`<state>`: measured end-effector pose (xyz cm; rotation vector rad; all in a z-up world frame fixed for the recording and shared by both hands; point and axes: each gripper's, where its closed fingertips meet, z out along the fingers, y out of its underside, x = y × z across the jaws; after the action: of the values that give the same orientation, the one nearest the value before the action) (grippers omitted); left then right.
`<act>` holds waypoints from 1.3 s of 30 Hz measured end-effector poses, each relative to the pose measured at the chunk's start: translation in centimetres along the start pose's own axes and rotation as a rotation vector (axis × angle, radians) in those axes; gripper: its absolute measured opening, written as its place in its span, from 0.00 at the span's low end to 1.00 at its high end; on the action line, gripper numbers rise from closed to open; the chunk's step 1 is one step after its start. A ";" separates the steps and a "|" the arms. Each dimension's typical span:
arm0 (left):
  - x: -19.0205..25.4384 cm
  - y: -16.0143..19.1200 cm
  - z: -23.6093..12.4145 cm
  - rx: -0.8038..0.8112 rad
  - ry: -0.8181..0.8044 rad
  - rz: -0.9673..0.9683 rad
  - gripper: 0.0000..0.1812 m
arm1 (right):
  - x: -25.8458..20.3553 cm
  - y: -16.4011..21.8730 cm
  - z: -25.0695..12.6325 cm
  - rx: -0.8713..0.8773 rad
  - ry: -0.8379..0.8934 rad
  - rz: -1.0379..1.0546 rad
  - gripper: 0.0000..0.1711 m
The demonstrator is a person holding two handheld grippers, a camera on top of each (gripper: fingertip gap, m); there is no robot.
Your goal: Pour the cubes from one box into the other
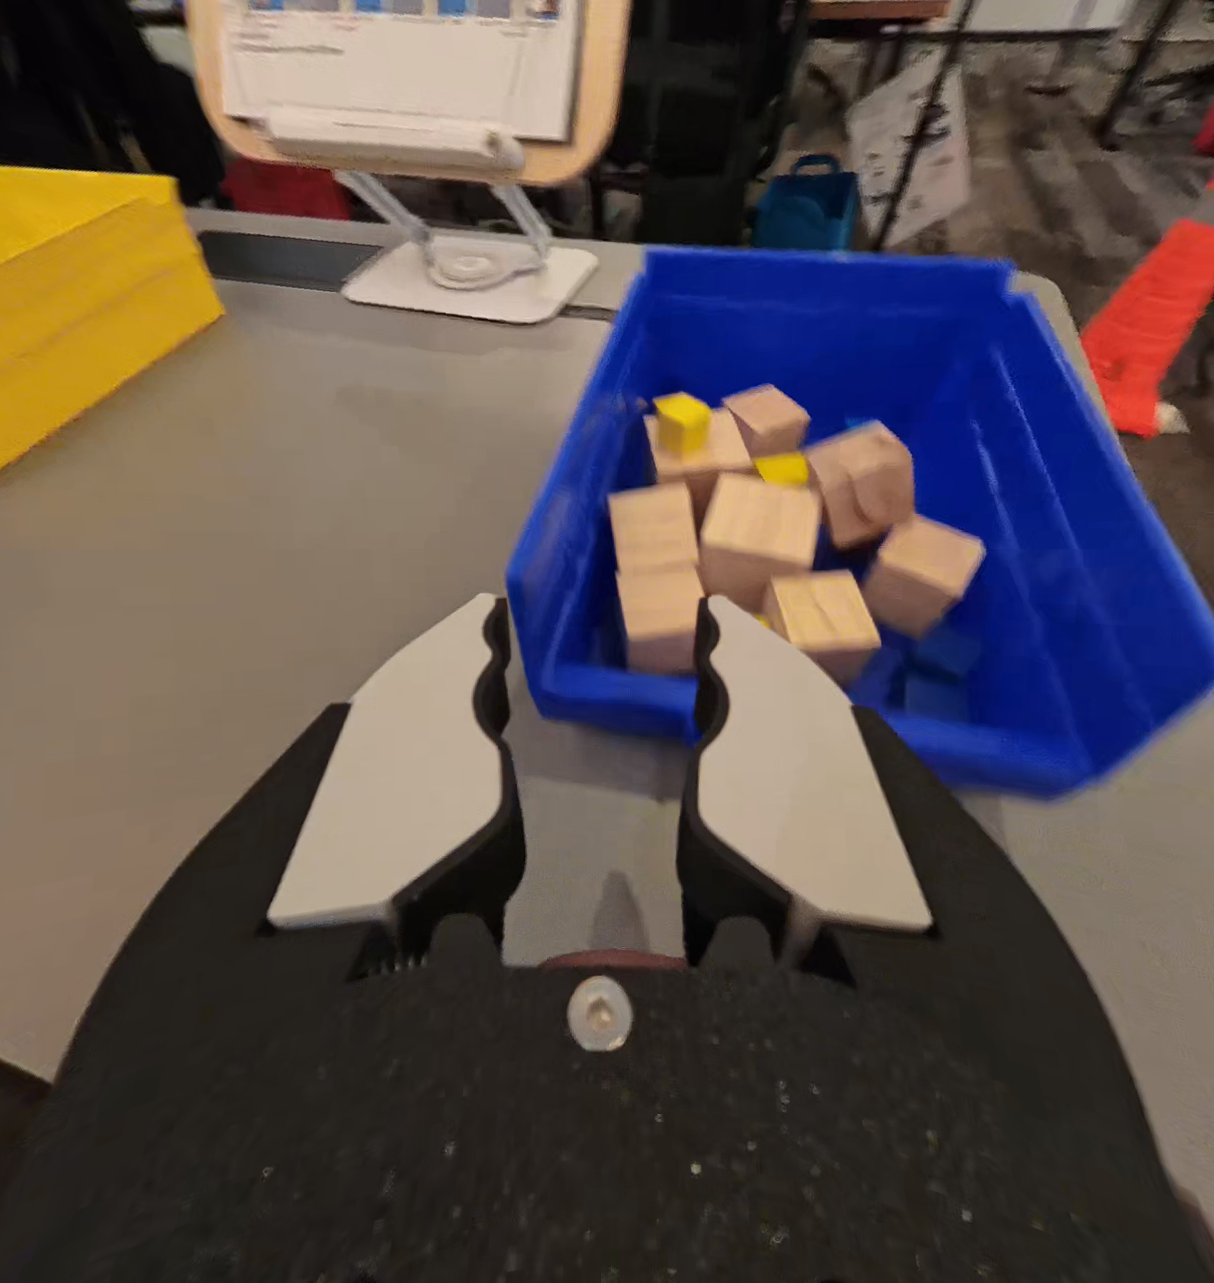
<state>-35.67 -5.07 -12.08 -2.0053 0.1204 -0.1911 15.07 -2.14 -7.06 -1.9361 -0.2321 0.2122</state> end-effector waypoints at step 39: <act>1.1 0.2 -0.8 0.010 -0.025 0.051 0.25 | 4.0 5.2 -1.4 -0.012 0.126 0.004 0.29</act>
<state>-34.69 -6.04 -11.80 -1.9915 0.1539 -0.1341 19.65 -4.26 -11.57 -1.9537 -0.1466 0.0909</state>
